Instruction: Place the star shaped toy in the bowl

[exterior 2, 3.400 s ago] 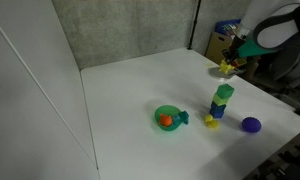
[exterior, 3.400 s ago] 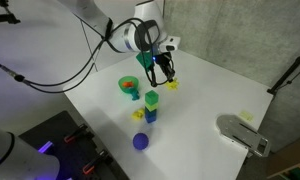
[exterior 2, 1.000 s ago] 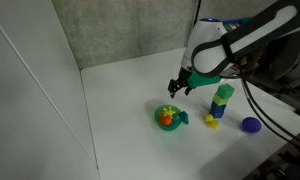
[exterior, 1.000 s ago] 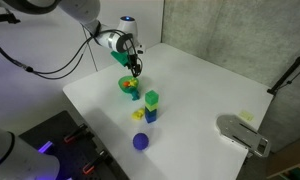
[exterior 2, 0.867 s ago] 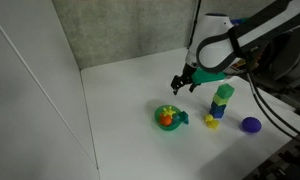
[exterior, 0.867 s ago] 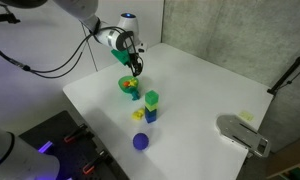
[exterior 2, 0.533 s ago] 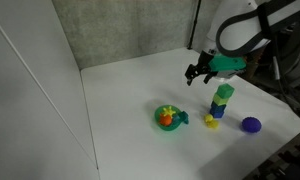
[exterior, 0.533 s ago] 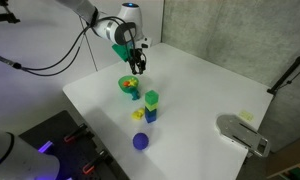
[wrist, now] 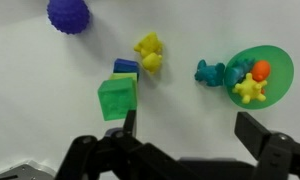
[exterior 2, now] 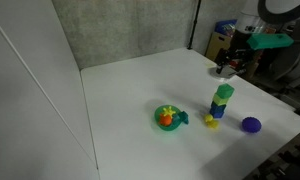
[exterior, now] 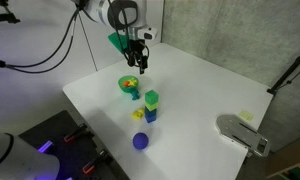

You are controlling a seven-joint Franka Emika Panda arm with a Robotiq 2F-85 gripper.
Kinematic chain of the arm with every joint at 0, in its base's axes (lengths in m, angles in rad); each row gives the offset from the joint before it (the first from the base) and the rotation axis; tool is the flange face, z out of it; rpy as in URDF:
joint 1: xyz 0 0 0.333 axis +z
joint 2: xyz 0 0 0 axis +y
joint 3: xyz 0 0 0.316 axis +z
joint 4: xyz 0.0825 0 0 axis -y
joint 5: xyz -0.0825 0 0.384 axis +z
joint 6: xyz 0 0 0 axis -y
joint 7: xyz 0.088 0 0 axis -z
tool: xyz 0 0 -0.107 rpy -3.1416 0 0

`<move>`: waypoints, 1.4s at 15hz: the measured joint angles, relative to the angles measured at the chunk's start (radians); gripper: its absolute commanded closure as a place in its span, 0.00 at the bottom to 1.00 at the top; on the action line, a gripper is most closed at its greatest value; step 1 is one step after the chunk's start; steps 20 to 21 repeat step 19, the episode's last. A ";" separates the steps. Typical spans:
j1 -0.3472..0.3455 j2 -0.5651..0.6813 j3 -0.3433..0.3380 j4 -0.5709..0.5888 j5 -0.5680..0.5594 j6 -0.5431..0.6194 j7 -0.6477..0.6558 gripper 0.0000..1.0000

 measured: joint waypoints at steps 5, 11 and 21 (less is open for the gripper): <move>-0.032 -0.162 0.000 -0.044 -0.054 -0.262 -0.045 0.00; -0.048 -0.325 0.000 -0.128 -0.069 -0.355 -0.063 0.00; -0.084 -0.533 -0.013 -0.275 -0.068 -0.262 -0.165 0.00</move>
